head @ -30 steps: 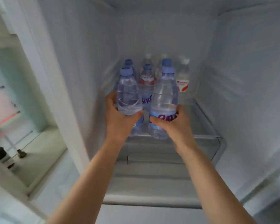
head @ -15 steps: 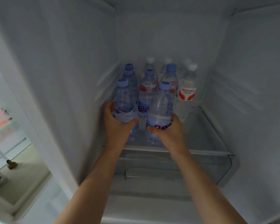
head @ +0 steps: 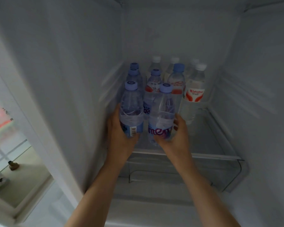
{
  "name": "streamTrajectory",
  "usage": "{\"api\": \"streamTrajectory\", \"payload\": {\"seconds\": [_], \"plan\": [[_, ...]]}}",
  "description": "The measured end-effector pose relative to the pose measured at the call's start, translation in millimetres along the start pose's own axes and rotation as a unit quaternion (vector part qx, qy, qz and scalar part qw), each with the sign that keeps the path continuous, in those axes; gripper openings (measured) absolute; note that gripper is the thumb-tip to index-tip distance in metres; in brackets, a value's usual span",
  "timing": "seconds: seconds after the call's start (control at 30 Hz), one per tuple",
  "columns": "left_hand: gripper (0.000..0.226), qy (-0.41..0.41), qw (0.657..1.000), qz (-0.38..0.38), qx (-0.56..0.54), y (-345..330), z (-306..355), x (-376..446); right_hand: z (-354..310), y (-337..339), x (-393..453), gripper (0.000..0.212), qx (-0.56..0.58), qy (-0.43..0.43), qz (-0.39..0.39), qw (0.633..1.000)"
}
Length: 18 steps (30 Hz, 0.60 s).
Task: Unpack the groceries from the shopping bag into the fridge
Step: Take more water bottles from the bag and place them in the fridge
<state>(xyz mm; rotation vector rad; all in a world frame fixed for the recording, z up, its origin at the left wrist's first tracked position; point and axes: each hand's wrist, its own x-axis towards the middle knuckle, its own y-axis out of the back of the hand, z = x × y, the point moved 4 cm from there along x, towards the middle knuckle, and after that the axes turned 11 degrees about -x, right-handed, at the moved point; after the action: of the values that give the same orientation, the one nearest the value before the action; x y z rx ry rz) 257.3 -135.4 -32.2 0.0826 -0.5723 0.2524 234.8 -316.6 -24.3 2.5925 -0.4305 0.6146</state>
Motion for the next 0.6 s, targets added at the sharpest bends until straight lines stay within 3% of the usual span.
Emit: {"api": "streamTrajectory", "payload": {"seconds": [0.07,0.6], "plan": [[0.104,0.007,0.999,0.009,0.044,4,-3,-5,4,0,-4,0.069,0.001,0.004,-0.002,1.0],[0.105,-0.011,0.995,0.063,0.082,-14,-11,15,7,-34,37,0.069,-0.024,-0.04,-0.022,0.999]]}}
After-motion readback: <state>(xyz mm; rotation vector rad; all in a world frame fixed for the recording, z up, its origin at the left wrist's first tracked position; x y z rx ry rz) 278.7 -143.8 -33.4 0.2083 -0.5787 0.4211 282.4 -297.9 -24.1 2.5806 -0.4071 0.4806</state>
